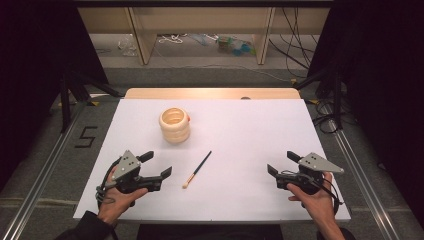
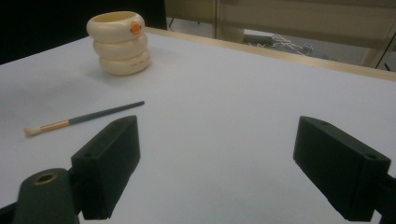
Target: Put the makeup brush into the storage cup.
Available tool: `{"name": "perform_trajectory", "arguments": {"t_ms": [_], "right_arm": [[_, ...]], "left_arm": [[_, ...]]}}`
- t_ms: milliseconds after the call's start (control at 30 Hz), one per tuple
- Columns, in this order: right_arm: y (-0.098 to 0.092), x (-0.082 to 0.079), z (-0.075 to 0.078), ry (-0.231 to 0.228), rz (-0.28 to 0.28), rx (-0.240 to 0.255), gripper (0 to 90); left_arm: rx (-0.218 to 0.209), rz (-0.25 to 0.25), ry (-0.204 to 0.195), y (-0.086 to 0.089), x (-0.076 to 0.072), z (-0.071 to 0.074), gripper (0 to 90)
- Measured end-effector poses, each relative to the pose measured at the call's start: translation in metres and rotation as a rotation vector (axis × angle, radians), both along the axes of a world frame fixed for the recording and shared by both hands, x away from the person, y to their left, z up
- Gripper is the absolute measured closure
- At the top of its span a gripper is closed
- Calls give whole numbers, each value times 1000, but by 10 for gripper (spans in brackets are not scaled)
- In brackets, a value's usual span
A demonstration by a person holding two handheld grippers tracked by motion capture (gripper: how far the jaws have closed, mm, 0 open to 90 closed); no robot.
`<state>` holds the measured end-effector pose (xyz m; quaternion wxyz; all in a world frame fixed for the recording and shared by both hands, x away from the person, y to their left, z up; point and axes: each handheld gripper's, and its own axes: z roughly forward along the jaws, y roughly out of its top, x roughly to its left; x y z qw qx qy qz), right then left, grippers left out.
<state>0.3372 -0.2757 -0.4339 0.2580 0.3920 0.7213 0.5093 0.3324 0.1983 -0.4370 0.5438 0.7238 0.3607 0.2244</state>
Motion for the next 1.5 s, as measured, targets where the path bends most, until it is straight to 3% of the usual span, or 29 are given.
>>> {"name": "perform_trajectory", "arguments": {"t_ms": [300, 500, 767, 800, 867, 933, 1133, 1167, 1400, 1433, 1467, 1500], "right_arm": [[-1, -1, 2, 35, 8, -26, 159], [0, -1, 0, 20, -2, -10, 159], [0, 0, 0, 23, 11, -6, 159], [0, 1, 0, 20, 6, -21, 159], [0, 1, -1, 9, 11, -16, 159], [1, 0, 0, 32, 8, -11, 159], [2, -1, -1, 39, 17, -5, 159], [2, -1, -1, 38, 17, -8, 160], [3, -1, -1, 42, 25, -14, 160], [4, 0, -2, 39, 34, 2, 160], [4, 0, -2, 40, 35, 2, 160], [3, -1, -1, 48, 30, -15, 160]], "left_arm": [[4, -25, 14, -5, 1, -1, 159], [18, -46, 16, -11, 2, 2, 160], [40, -56, 57, -19, 10, 8, 159], [72, -66, 73, -23, 13, 11, 159], [83, -63, 93, -26, 16, 13, 159], [125, -77, 115, -31, 21, 14, 160], [178, -84, 172, -41, 27, 14, 161], [223, -112, 194, -44, 32, 13, 163], [299, -125, 249, -58, 44, 10, 171], [331, -132, 265, -64, 48, 10, 171], [331, -132, 265, -64, 48, 10, 171], [363, -142, 272, -69, 51, 10, 171]]}}
